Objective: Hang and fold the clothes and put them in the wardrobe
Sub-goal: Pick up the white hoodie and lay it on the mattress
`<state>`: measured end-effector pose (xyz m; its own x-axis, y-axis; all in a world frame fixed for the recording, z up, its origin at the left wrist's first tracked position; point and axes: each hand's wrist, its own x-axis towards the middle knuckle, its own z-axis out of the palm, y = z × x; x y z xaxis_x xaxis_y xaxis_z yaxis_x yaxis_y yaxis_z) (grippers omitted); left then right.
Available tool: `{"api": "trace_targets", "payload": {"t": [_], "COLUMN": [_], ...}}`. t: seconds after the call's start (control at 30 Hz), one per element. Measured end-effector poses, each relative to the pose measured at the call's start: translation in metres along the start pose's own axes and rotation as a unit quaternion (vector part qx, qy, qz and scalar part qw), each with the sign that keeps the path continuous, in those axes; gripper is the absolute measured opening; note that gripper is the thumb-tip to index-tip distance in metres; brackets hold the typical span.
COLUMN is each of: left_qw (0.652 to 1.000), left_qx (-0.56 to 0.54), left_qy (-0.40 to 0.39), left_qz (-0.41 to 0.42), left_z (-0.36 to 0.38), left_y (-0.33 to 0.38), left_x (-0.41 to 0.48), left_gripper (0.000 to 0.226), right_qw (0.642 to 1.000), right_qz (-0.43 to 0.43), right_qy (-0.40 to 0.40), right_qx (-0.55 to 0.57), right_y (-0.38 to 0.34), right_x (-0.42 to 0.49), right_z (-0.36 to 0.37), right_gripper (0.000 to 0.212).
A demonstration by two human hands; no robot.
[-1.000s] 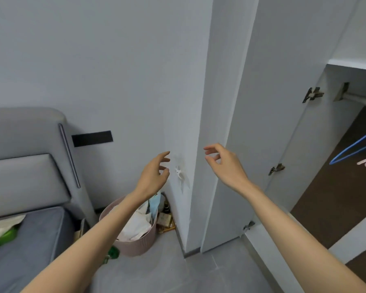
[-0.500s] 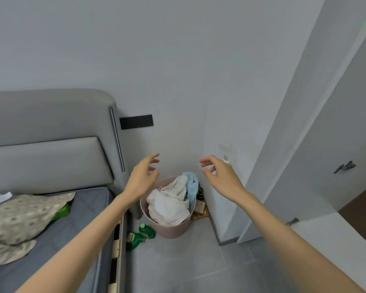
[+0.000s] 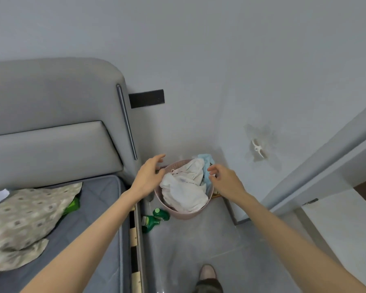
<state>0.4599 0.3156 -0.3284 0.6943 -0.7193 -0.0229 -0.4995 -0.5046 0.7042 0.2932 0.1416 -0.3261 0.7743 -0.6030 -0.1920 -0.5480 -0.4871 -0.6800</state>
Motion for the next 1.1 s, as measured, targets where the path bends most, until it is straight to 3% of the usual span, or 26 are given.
{"api": "trace_targets", "payload": {"t": [0.5,0.77,0.93,1.1], "left_qw": [0.988,0.977,0.969,0.957], "left_qx": [0.032,0.053,0.017,-0.017], "left_qy": [-0.096,-0.146,-0.160,-0.181], "left_qz": [-0.116,-0.148,-0.187,-0.226], "left_z": [0.063,0.111,0.158,0.218], "left_y": [-0.111,-0.163,-0.211,-0.271], "left_x": [0.174,0.219,0.246,0.263], "left_gripper": [0.048,0.051,0.049,0.065], "right_qw": [0.983,0.967,0.966,0.966], "right_qz": [0.085,0.114,0.116,0.115], "right_qy": [-0.149,-0.203,-0.201,-0.198], "right_qx": [-0.067,-0.101,-0.112,-0.120], "right_y": [0.071,0.106,0.137,0.175], "right_x": [0.200,0.247,0.279,0.303], "right_z": [0.098,0.151,0.198,0.252], "right_gripper": [0.039,0.052,0.057,0.063]}}
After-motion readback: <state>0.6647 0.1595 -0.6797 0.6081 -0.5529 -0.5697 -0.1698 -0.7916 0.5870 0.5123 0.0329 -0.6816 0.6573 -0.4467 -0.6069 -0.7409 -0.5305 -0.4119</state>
